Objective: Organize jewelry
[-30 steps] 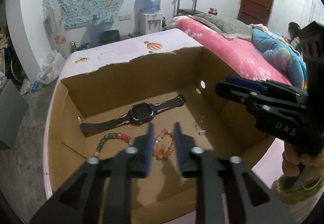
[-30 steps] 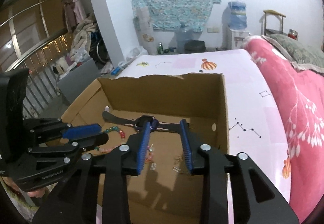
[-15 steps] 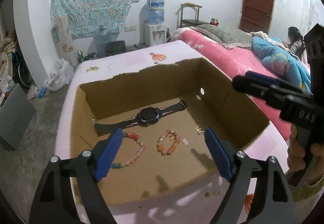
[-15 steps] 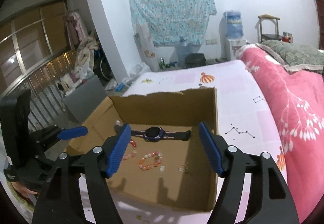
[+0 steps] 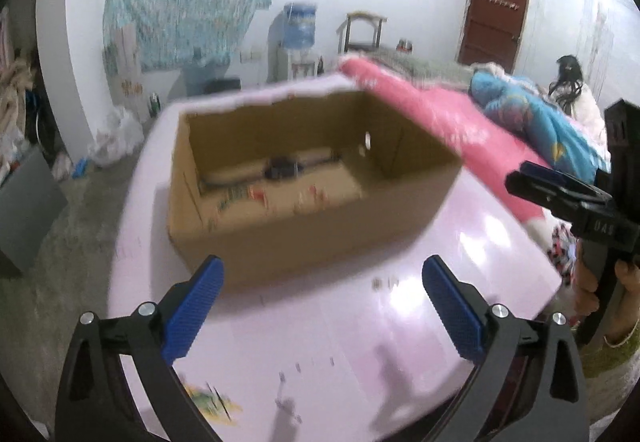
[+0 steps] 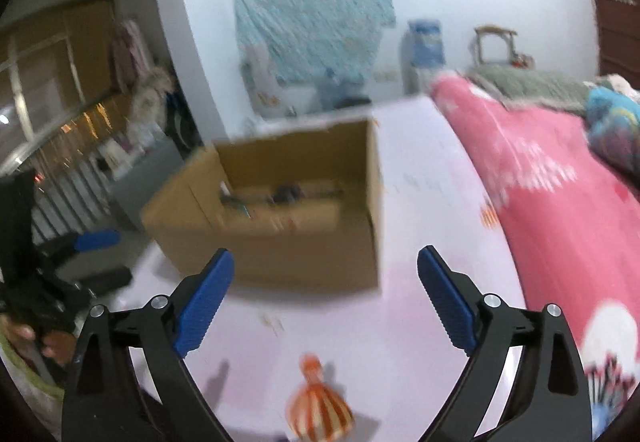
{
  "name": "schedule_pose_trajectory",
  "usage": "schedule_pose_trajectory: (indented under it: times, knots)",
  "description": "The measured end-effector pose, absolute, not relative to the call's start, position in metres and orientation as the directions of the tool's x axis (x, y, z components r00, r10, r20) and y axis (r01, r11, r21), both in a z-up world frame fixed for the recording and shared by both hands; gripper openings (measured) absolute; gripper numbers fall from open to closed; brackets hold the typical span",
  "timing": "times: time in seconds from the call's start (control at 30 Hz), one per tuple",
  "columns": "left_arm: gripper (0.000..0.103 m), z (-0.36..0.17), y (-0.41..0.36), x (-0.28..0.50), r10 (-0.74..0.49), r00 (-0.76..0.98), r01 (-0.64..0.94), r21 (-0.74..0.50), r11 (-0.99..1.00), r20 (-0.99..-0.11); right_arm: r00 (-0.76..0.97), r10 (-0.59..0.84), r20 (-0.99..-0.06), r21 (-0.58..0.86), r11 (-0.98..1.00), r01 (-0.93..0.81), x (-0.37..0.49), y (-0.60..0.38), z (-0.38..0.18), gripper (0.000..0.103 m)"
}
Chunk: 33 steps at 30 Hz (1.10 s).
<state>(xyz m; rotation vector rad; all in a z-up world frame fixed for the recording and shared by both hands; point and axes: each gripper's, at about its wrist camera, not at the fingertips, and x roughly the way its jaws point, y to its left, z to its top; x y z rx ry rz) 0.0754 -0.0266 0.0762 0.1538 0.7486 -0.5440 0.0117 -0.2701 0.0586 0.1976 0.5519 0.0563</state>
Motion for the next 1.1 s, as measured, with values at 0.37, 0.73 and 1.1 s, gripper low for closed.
schedule_pose_trajectory:
  times: [0.37, 0.73, 1.1]
  knots:
    - [0.097, -0.035, -0.043, 0.074, -0.179, 0.523, 0.445, 0.088, 0.891, -0.834, 0.639, 0.006, -0.769, 0.095, 0.99, 0.104, 0.017, -0.256, -0.034, 0.089]
    - [0.098, -0.042, -0.041, 0.082, -0.168, 0.514, 0.34, 0.02, 0.94, -0.841, 0.633, -0.11, -0.766, -0.057, 0.993, 0.104, 0.016, -0.236, -0.049, 0.095]
    - [0.099, -0.041, -0.044, 0.074, -0.158, 0.519, 0.32, 0.02, 0.947, -0.84, 0.609, -0.083, -0.789, -0.037, 0.995, 0.088, 0.024, -0.242, -0.048, 0.095]
